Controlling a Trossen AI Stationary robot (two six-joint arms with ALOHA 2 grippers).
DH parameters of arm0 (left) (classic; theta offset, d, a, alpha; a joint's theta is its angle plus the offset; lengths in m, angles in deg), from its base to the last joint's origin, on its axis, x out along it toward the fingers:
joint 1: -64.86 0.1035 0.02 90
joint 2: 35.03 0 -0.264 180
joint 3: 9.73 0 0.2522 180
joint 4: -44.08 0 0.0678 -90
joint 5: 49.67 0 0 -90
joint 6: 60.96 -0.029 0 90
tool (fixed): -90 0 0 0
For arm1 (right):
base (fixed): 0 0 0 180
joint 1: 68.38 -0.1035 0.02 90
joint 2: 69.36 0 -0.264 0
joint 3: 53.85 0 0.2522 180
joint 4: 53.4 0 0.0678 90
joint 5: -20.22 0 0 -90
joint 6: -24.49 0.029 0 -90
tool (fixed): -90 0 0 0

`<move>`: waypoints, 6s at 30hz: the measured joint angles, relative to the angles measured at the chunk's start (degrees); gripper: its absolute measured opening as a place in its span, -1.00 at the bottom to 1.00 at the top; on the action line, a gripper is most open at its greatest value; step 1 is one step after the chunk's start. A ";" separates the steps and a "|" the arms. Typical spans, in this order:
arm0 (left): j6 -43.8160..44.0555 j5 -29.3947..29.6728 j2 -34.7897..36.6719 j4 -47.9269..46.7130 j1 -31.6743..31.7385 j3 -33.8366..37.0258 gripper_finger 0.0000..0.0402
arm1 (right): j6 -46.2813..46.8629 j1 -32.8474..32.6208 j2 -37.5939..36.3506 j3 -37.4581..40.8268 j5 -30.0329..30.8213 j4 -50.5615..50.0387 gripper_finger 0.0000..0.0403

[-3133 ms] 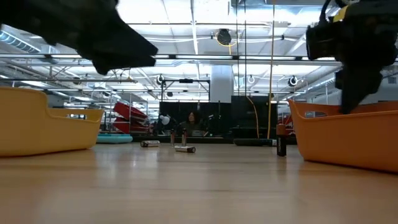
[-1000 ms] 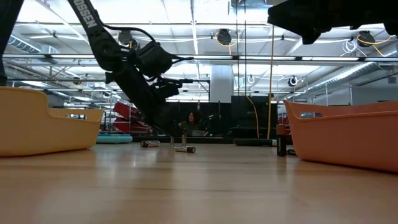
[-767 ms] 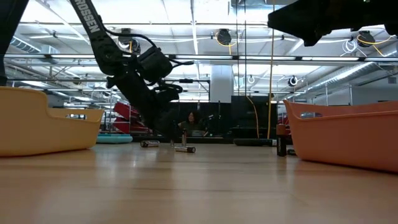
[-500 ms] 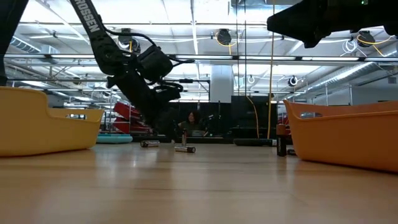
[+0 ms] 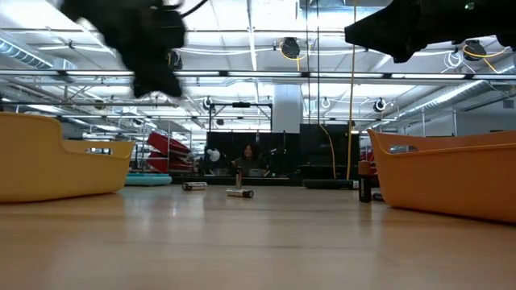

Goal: Sort batteries
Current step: Put the silver battery into the yellow bin

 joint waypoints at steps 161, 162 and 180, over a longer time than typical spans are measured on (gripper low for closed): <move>51.70 12.79 -1.56 -37.00 -26.77 1.66 -0.79 | 27.52 4.74 -5.55 -15.61 -15.22 -45.92 -0.63; 51.70 12.58 -1.56 -37.01 -26.39 1.66 -0.77 | 27.52 4.76 -5.55 -15.61 -15.18 -45.91 -0.63; 46.42 20.76 -1.87 -37.72 -24.00 -2.70 0.06 | 28.81 4.77 -5.13 -15.61 -15.17 -45.54 -0.63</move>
